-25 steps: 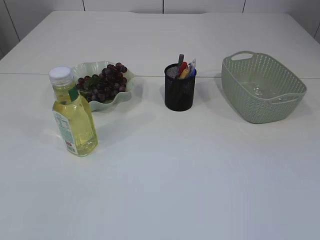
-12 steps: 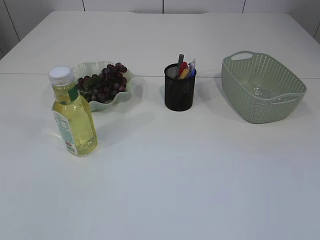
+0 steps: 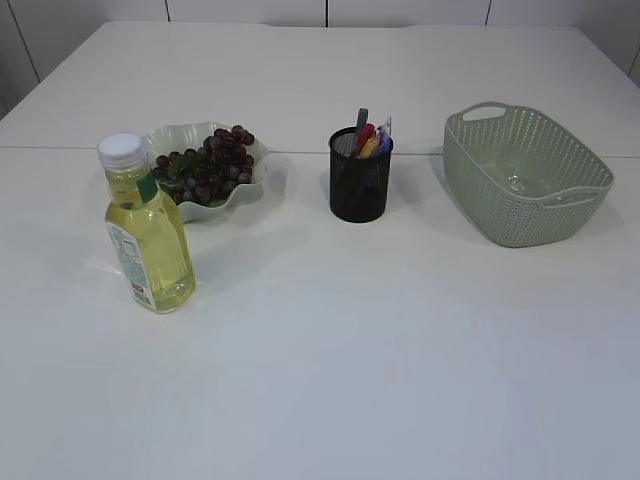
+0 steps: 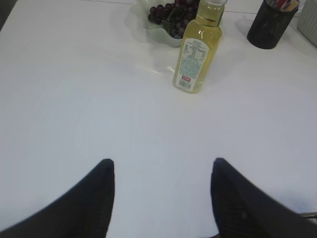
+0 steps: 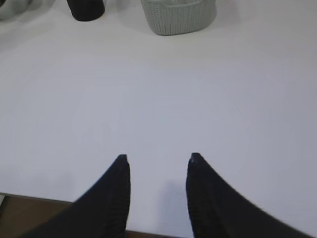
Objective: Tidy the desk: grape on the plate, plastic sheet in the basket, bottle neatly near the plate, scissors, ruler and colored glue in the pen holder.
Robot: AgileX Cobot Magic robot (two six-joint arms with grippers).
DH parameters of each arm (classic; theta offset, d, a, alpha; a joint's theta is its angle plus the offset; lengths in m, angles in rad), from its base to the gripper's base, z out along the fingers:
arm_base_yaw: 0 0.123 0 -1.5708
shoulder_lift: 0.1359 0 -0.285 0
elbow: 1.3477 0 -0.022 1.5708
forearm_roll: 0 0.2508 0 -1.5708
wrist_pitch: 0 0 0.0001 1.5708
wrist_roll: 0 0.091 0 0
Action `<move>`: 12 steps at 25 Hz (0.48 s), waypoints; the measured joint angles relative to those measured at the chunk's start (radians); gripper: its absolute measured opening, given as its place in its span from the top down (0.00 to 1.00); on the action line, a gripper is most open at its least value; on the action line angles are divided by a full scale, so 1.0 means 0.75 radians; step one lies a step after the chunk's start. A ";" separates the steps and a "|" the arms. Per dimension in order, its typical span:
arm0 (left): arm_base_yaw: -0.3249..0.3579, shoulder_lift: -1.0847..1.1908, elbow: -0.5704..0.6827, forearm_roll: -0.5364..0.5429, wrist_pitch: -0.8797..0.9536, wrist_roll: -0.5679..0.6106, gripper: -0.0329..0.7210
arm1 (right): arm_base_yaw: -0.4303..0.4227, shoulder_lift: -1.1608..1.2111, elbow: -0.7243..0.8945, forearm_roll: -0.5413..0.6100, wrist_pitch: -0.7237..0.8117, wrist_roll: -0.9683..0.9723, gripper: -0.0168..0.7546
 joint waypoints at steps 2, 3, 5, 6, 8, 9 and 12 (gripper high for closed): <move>0.000 0.001 0.018 0.002 -0.006 0.000 0.36 | 0.000 0.000 0.021 -0.003 0.000 0.000 0.57; 0.000 0.001 0.031 0.002 -0.017 0.001 0.36 | 0.000 0.000 0.024 -0.005 -0.004 0.000 0.57; 0.000 0.001 0.060 0.002 -0.035 0.005 0.36 | 0.000 0.000 0.029 -0.013 -0.020 0.000 0.57; 0.000 0.001 0.074 0.002 -0.050 0.009 0.36 | 0.000 0.000 0.032 -0.017 -0.031 0.000 0.57; 0.000 0.001 0.086 0.002 -0.071 0.009 0.36 | 0.000 0.000 0.032 -0.024 -0.044 0.000 0.57; 0.000 0.001 0.089 0.005 -0.076 0.010 0.36 | 0.000 0.000 0.035 -0.024 -0.046 0.000 0.57; 0.000 0.001 0.090 0.017 -0.086 0.021 0.36 | 0.000 0.000 0.040 -0.026 -0.070 0.000 0.57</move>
